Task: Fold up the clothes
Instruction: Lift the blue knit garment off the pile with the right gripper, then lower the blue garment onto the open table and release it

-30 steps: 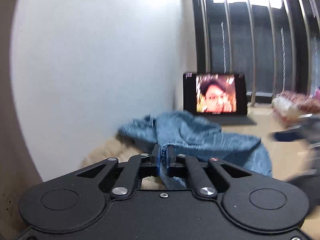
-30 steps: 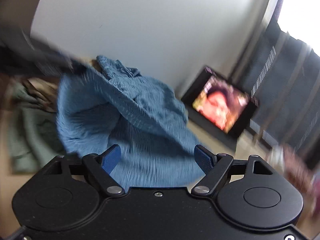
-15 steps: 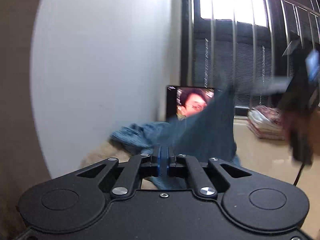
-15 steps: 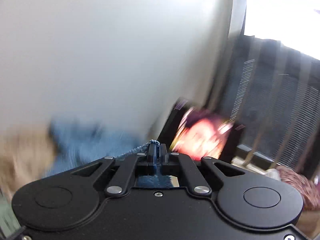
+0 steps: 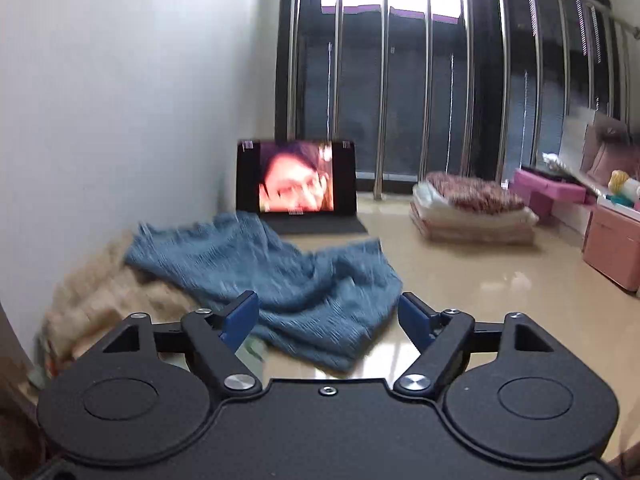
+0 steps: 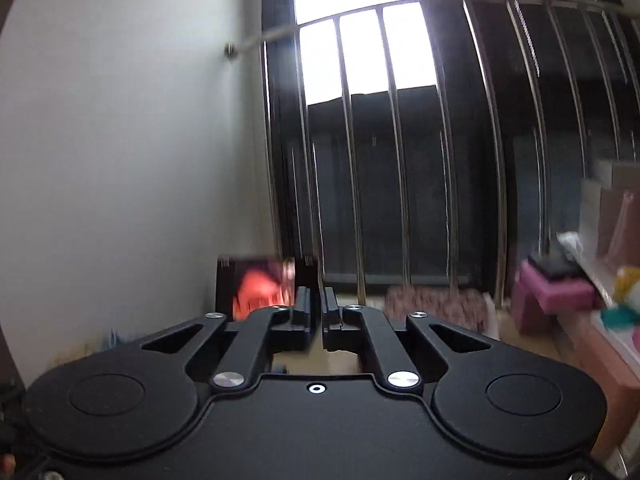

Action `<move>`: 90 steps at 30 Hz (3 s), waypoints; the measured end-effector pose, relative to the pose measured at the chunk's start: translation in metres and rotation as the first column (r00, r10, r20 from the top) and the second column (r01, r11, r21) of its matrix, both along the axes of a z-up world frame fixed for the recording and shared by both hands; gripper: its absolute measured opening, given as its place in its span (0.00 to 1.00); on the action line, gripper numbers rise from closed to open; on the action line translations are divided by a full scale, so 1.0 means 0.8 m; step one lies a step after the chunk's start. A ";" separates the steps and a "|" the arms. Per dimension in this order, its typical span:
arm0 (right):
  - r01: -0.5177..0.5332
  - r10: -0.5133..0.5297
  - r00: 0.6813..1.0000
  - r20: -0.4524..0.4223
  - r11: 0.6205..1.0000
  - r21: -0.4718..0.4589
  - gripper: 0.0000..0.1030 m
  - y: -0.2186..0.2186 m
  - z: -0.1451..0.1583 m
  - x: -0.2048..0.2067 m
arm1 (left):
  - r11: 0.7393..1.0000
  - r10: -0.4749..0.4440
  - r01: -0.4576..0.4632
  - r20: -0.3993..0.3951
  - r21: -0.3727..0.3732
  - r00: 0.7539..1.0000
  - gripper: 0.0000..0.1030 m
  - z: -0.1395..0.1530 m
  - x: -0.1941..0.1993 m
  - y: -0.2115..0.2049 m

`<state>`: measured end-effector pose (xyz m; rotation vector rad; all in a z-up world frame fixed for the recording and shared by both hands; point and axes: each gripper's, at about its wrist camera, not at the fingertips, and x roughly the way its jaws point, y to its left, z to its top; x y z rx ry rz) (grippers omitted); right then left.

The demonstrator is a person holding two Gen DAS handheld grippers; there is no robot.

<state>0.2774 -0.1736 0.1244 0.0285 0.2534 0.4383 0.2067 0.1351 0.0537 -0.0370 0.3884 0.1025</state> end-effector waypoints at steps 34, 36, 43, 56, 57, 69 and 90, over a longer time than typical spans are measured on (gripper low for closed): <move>0.080 -0.079 0.997 0.015 0.993 -0.086 0.06 0.389 -0.097 0.192 | 0.939 0.337 -0.339 -0.039 -0.059 0.941 1.00 -0.059 -0.085 0.212; 0.151 -0.152 0.982 0.108 0.988 0.014 0.06 0.349 -0.065 0.182 | 0.941 0.331 -0.333 -0.043 -0.062 0.943 1.00 -0.061 -0.083 0.209; 0.224 -0.278 0.873 0.401 0.958 0.177 0.06 0.236 0.015 0.104 | 0.960 0.278 -0.279 -0.023 -0.038 0.960 1.00 -0.049 -0.071 0.179; -0.087 0.066 0.986 0.152 0.988 0.131 0.07 0.077 0.037 0.030 | 0.998 0.061 -0.061 -0.023 -0.001 0.998 1.00 -0.010 -0.053 0.065; -0.106 0.083 0.983 0.162 0.985 0.138 0.07 0.067 0.043 0.017 | 0.999 0.045 -0.045 -0.023 0.002 0.999 1.00 -0.008 -0.052 0.056; -0.334 0.280 0.923 0.262 0.923 0.190 0.09 0.008 0.129 -0.048 | 0.997 -0.080 0.080 0.002 0.001 0.997 1.00 0.017 -0.050 -0.040; 0.119 -0.151 0.873 -0.463 0.988 -0.099 0.93 -0.030 -0.159 0.063 | 0.995 -0.064 0.077 -0.193 0.057 0.979 1.00 -0.046 -0.042 -0.042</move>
